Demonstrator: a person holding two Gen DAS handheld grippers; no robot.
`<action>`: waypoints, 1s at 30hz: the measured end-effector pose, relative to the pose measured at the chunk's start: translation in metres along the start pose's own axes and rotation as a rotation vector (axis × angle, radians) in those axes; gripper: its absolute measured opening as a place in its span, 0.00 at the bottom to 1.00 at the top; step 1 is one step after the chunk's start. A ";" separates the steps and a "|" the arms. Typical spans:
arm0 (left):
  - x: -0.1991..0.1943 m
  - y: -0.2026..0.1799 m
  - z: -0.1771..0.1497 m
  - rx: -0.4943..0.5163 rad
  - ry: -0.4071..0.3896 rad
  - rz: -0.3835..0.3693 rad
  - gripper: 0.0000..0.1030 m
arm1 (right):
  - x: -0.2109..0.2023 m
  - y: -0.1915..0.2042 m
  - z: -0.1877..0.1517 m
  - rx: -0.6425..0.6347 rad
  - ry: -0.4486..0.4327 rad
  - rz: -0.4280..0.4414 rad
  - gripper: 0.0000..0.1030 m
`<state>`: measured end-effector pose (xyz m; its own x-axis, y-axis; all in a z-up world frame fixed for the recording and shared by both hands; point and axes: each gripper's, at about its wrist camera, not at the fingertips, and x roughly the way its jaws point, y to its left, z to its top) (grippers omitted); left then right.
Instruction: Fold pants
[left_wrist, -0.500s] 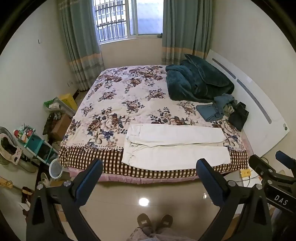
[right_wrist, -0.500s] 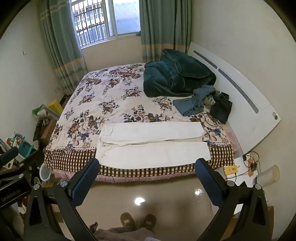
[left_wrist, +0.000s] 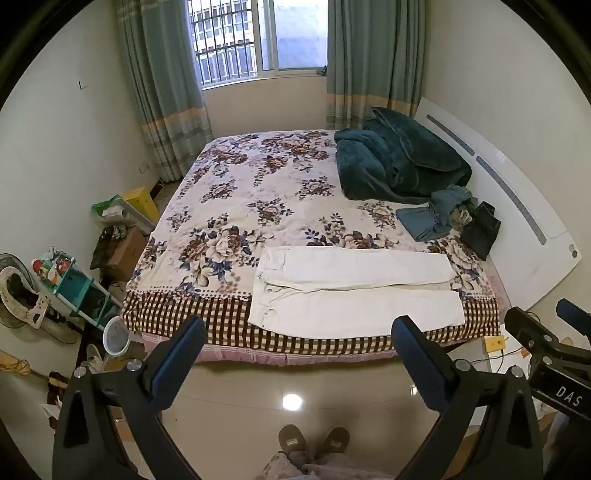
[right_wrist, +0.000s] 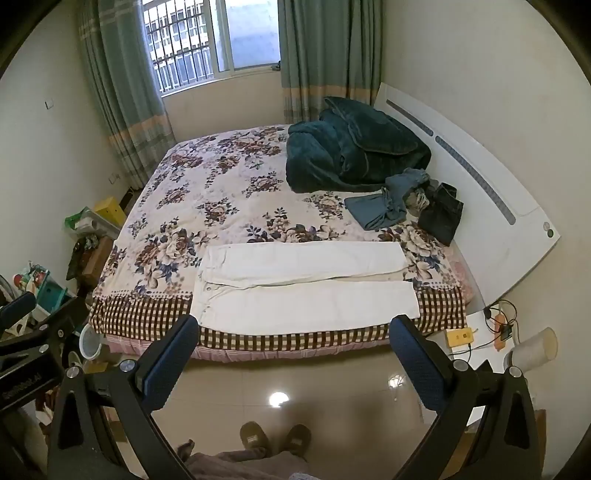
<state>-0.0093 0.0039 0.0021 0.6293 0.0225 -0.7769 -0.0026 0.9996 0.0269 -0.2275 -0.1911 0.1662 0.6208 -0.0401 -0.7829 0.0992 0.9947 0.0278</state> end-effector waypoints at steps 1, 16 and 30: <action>-0.001 0.001 -0.001 0.000 -0.002 0.003 1.00 | -0.001 0.000 -0.001 -0.001 -0.002 0.000 1.00; -0.001 0.015 0.004 -0.003 -0.004 0.009 1.00 | -0.002 -0.001 -0.005 0.007 -0.001 -0.001 1.00; -0.005 0.021 0.017 -0.002 -0.011 0.013 1.00 | -0.008 -0.006 -0.003 0.003 -0.007 0.001 1.00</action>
<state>0.0004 0.0242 0.0173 0.6377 0.0352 -0.7695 -0.0125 0.9993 0.0353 -0.2352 -0.1967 0.1708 0.6260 -0.0395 -0.7788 0.1006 0.9945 0.0304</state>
